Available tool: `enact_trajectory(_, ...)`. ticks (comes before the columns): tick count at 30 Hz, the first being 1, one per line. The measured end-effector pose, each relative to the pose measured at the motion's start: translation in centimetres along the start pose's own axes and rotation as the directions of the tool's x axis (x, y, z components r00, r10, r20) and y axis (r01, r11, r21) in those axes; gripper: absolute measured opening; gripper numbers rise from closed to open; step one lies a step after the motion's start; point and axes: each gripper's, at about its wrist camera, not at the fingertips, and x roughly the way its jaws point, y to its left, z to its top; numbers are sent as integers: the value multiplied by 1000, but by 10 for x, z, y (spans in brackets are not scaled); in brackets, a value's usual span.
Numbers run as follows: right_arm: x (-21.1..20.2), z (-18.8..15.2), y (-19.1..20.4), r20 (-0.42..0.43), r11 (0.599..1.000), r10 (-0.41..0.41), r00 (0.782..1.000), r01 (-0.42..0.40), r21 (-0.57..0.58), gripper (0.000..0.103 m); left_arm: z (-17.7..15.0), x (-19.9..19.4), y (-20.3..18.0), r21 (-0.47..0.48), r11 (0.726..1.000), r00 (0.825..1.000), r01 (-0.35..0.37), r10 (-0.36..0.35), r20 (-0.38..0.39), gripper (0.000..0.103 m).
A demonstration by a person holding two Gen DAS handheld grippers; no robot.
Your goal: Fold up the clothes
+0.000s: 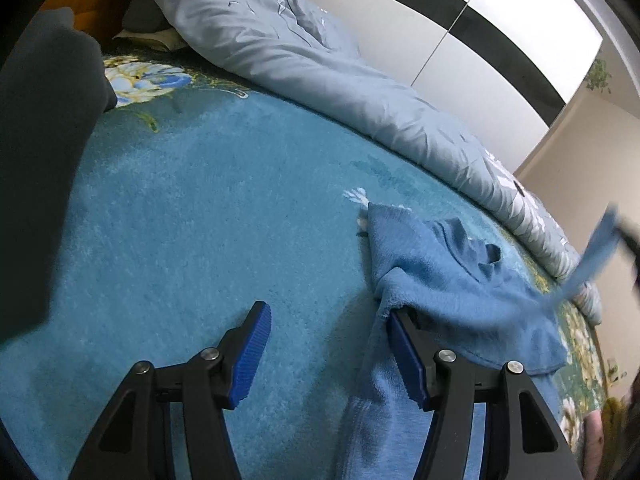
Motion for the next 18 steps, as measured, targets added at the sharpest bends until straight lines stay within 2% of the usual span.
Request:
enact_trajectory(3, -21, 11, 4, 94, 998, 58, 994, -55, -28, 3, 1, 0, 3, -24, 1000, 1000, 13, -13, 5, 63)
enact_trajectory(4, -22, 8, -3, 96, 999, 47, 994, -45, -22, 3, 0, 0, 3, -25, 1000, 1000, 13, -13, 5, 63)
enact_trajectory(8, -14, -38, -72, -31, 990, -94, 995, 96, 107, 3, -1, -1, -1, -9, 1000, 1000, -4, 4, 8, 63)
enact_trajectory(11, -9, -69, -108, -118, 972, -135, 984, 155, 175, 3, -2, -1, -3, 2, 1000, 1000, -8, 8, 7, 64)
enact_trajectory(13, -1, -73, -106, -156, 974, -141, 978, 165, 154, 4, -3, 0, -1, -6, 1000, 1000, -2, 2, 3, 64)
enact_trajectory(17, 29, -58, -57, -190, 985, -169, 967, 171, -6, 5, -5, 0, -1, -9, 1000, 1000, -1, 1, 14, 64)
enact_trajectory(18, 42, -55, -41, -208, 984, -177, 962, 169, -58, 8, -5, 0, -1, -8, 1000, 1000, -2, 2, 17, 64)
